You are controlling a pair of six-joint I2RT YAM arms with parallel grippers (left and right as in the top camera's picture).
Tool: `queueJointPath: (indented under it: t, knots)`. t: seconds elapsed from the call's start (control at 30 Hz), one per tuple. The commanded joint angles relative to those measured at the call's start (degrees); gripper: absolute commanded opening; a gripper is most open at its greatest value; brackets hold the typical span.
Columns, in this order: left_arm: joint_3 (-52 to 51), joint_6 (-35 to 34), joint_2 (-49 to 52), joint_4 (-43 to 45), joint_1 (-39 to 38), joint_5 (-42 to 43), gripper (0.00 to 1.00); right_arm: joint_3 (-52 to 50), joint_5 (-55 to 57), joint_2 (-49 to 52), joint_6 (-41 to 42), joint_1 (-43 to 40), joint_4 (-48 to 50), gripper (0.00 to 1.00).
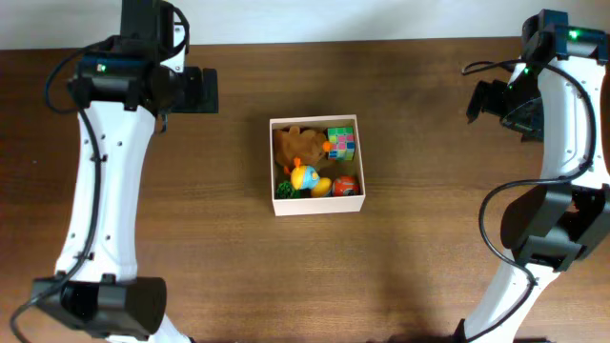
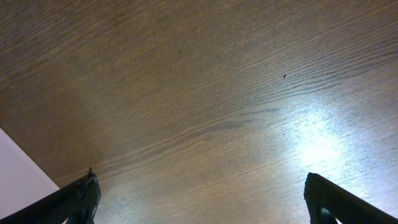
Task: Pack container
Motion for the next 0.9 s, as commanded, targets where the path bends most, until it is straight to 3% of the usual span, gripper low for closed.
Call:
queueJointPath:
  t: [0.0,0.17,0.4,0.47,0.5,0.7,0.87]
  knots:
    - [-0.11,-0.11,-7.54,-0.63,0.24,-1.31,0.99,0.79,-0.09,-0.46,0.09,-0.2,0.0,0.99]
    - [-0.13,-1.7,-14.78,-3.67,0.24,-5.2,0.99,0.79,-0.09,-0.46,0.09,-0.2,0.02,0.99]
    - [-5.07,-5.9,-16.44,-8.5,-0.09,-5.2,0.99,0.79,-0.09,-0.46,0.09,-0.2,0.0,0.99]
    - [-11.39,-5.88,-17.94,-4.11,-1.05,-5.2,0.99,0.79,-0.09,-0.46,0.09,-0.2,0.0,0.99]
    - [-19.47,-5.86,-20.09,2.73,-2.78,-5.2,0.99,0.79,-0.09,-0.46,0.09,-0.2,0.0,0.99]
    - [-44.89,-5.73,-29.46,26.58,-7.96,-4.02,0.99,0.79,-0.09,-0.46,0.09,-0.2,0.0,0.99]
    - [-57.7,-5.95,-36.96,34.51,-8.24,-2.64,0.99,0.79,-0.09,-0.46,0.09,-0.2,0.0,0.99]
